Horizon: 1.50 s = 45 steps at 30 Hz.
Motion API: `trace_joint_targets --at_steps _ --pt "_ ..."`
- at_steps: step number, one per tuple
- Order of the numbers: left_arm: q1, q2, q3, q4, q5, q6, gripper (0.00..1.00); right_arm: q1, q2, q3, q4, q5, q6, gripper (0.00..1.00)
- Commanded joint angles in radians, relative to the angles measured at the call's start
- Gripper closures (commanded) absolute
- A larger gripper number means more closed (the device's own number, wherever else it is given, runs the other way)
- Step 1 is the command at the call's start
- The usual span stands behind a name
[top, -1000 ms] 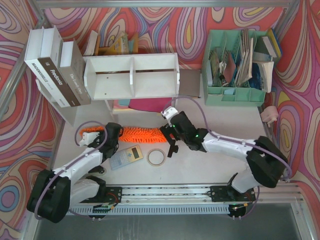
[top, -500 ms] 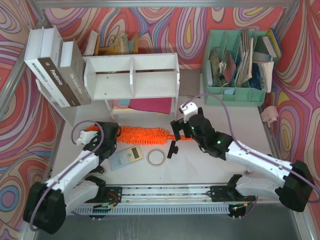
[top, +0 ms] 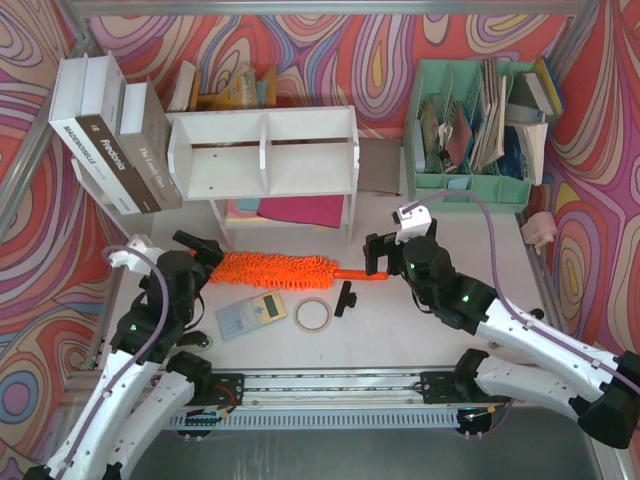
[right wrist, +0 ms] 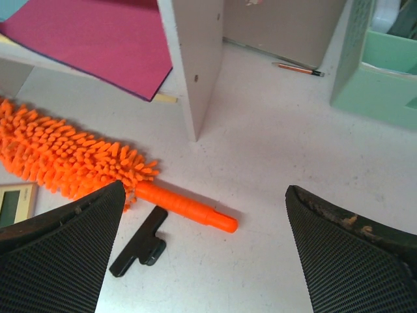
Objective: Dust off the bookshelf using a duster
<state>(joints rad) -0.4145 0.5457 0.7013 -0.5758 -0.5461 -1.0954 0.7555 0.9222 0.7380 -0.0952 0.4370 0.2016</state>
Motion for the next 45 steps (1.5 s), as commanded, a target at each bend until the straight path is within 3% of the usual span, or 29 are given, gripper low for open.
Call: trace_joint_targets --at_steps 1,7,9,12,17,26,31,34,37,45 --pt "-0.003 0.017 -0.042 0.051 -0.045 0.409 0.01 -0.005 -0.018 -0.011 0.014 0.091 0.038 0.01" --pt "-0.002 0.215 -0.112 0.297 -0.272 0.613 0.01 -0.033 -0.014 0.004 0.055 0.120 0.042 0.01" --pt "-0.003 0.255 -0.168 0.476 -0.290 0.723 0.02 -0.068 -0.006 0.021 0.037 0.124 0.049 0.01" --pt "0.009 0.280 -0.310 0.743 -0.277 0.895 0.02 -0.136 0.004 0.037 0.004 0.129 0.061 0.01" --pt "0.153 0.398 -0.407 0.960 -0.138 0.953 0.02 -0.268 0.023 0.032 -0.003 0.115 0.053 0.01" --pt "0.262 0.727 -0.396 1.322 0.036 1.049 0.02 -0.373 0.113 -0.043 0.108 0.075 0.002 0.01" --pt "0.330 0.842 -0.344 1.377 0.158 1.051 0.02 -0.439 0.188 -0.083 0.223 0.064 -0.027 0.01" --pt "0.397 0.936 -0.389 1.550 0.215 0.977 0.02 -0.479 0.227 -0.099 0.282 0.048 -0.037 0.01" --pt "0.404 0.987 -0.361 1.539 0.271 0.986 0.02 -0.555 0.276 -0.141 0.391 0.005 -0.059 0.01" --pt "0.404 0.982 -0.353 1.511 0.252 0.974 0.02 -0.631 0.398 -0.268 0.705 -0.024 -0.144 0.01"
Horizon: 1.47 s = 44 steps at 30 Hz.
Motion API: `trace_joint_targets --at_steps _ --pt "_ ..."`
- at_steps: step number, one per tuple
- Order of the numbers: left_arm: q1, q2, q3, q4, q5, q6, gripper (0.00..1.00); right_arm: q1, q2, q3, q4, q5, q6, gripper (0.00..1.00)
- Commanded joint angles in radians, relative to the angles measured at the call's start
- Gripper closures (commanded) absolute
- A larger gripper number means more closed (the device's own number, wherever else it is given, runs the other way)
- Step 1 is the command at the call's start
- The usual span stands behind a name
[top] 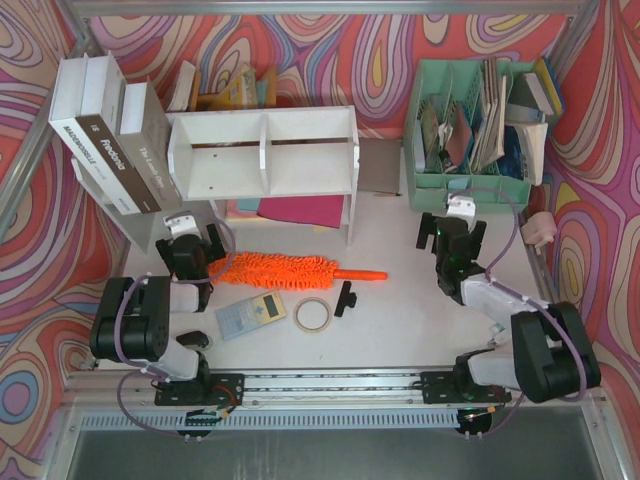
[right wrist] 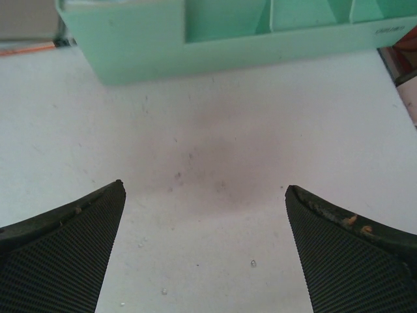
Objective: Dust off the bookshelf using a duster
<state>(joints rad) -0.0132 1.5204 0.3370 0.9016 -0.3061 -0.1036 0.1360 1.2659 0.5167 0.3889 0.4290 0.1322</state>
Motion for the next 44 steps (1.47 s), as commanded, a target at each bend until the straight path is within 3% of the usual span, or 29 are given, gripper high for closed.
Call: trace_joint_targets --at_steps 1,14,18,44 --pt "0.003 0.009 0.011 0.036 0.010 -0.017 0.02 -0.019 0.072 -0.066 0.267 -0.030 -0.077 0.01" --pt "0.002 0.006 0.015 0.026 0.009 -0.018 0.02 -0.055 0.380 -0.169 0.816 -0.242 -0.156 0.01" --pt "0.002 0.006 0.015 0.026 0.009 -0.019 0.02 -0.097 0.409 -0.169 0.821 -0.352 -0.142 0.01" --pt "0.002 0.006 0.016 0.025 0.009 -0.018 0.02 -0.100 0.414 -0.169 0.823 -0.359 -0.140 0.01"
